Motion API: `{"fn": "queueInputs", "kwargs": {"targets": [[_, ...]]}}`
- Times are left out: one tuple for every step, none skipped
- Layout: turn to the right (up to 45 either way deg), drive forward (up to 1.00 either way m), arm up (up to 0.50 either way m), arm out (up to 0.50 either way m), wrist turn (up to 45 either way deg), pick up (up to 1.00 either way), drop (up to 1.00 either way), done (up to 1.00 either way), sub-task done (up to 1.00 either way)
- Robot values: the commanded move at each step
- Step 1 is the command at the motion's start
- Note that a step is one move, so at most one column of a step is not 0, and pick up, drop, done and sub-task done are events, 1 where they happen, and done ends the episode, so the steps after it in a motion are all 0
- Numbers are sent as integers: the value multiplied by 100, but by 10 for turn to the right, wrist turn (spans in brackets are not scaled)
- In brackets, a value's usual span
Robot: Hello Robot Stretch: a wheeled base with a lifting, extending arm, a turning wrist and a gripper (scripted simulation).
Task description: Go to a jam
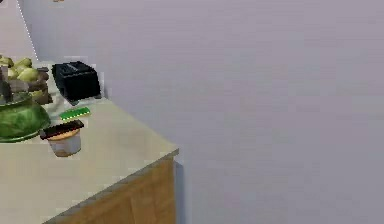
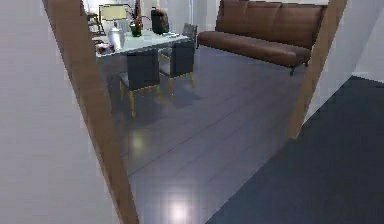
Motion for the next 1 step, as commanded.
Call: {"fn": "queueInputs", "kwargs": {"targets": [[-330, 0, 0, 0, 0, 0, 0, 0, 0]]}}
